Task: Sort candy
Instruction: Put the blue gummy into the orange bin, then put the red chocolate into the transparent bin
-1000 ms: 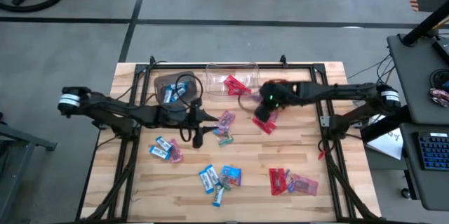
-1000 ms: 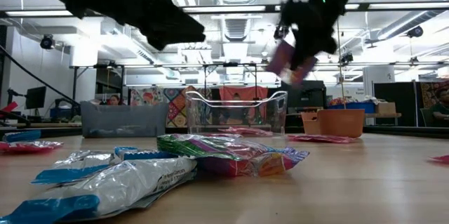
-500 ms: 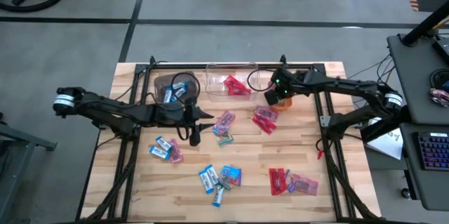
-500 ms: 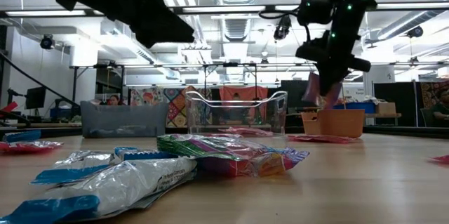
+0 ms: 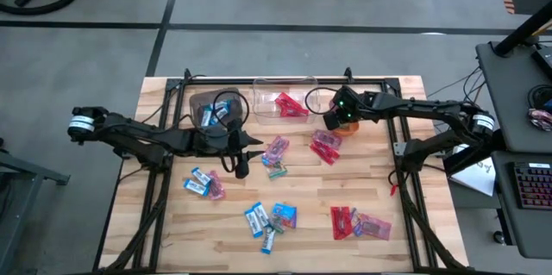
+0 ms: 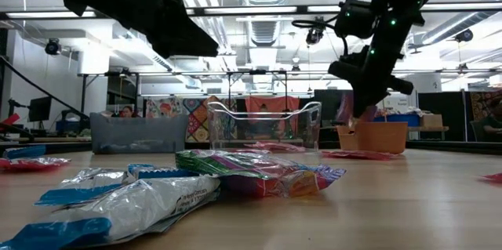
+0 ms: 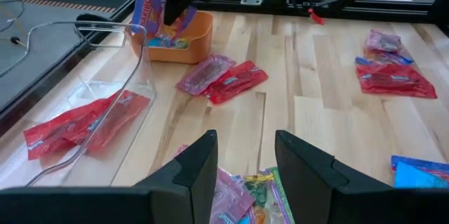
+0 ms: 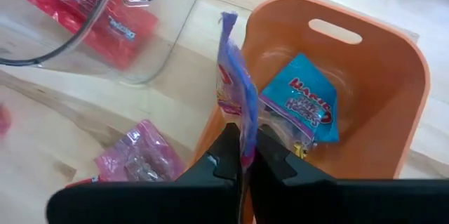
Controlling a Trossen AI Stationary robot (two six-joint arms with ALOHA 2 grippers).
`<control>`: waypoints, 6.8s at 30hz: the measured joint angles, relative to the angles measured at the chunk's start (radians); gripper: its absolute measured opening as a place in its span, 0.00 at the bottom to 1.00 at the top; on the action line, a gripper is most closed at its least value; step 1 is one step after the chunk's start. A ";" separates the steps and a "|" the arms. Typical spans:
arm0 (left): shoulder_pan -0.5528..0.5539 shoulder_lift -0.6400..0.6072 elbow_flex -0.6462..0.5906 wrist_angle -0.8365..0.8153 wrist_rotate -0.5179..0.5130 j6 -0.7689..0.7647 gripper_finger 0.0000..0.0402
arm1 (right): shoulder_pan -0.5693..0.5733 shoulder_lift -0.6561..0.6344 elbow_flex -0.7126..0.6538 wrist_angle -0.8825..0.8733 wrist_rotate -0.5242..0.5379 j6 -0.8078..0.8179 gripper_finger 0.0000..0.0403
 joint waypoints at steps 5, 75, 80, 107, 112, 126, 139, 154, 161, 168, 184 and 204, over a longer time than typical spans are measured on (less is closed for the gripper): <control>0.000 0.002 0.000 0.000 0.000 0.000 0.32 | 0.000 0.000 -0.001 -0.001 0.003 -0.009 0.11; -0.007 0.687 0.122 0.386 -0.228 -0.077 0.57 | 0.599 -0.050 0.320 -0.231 0.239 -0.005 0.40; -0.007 0.741 0.160 0.392 -0.238 -0.083 0.56 | 0.599 -0.050 0.313 -0.224 0.238 -0.003 0.40; -0.006 0.681 0.170 0.319 -0.170 -0.127 0.00 | 0.599 -0.050 0.287 -0.216 0.237 0.029 0.40; -0.006 0.638 0.168 0.323 -0.146 -0.097 0.00 | 0.621 -0.050 0.273 -0.169 0.238 -0.060 0.40; -0.006 0.537 0.165 0.332 0.017 -0.100 0.00 | 0.715 -0.050 0.010 0.346 0.227 -0.544 0.40; -0.006 0.490 0.174 0.362 0.069 -0.151 0.00 | 0.714 0.088 -0.003 0.467 0.266 -0.637 0.50; -0.008 0.491 0.174 0.384 0.097 -0.165 0.00 | 0.714 0.205 0.069 0.465 0.306 -0.720 0.25; -0.008 0.491 0.174 0.398 0.099 -0.177 0.00 | 0.714 0.203 0.072 0.460 0.279 -0.733 0.04; -0.008 0.470 0.174 0.399 0.098 -0.128 0.12 | 0.709 0.173 0.072 0.461 0.252 -0.698 0.03; 0.000 0.072 0.167 -0.021 -0.001 0.104 0.26 | 0.515 0.126 0.232 0.247 0.137 -0.545 0.02; -0.012 -0.238 0.014 -0.346 0.001 -0.138 0.25 | 0.007 0.230 0.401 0.119 -0.322 -0.585 0.02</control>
